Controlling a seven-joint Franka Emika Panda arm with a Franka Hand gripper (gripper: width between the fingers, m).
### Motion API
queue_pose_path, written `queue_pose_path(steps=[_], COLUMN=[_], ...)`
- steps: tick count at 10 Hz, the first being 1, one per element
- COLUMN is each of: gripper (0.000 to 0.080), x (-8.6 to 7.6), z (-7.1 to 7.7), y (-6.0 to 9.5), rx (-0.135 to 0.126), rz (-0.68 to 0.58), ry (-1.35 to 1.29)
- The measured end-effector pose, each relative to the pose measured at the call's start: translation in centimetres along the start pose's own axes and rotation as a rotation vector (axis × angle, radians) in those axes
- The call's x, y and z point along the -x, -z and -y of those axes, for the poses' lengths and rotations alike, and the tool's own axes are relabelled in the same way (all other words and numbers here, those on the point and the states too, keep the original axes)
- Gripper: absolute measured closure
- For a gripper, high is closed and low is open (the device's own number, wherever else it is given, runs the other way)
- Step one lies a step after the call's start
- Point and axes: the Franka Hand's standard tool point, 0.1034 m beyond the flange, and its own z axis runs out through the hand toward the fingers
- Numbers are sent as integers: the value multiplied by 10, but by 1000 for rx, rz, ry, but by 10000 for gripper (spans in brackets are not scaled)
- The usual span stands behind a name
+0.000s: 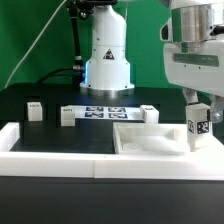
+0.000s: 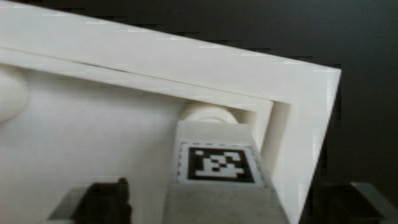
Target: Assemble one leg
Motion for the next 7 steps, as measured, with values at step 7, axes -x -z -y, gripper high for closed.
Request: queue_pose_path(steps=[7], gripper=[151], x=[-3], z=[-4], y=[-1], rx=[44], rz=[4], ry=[757])
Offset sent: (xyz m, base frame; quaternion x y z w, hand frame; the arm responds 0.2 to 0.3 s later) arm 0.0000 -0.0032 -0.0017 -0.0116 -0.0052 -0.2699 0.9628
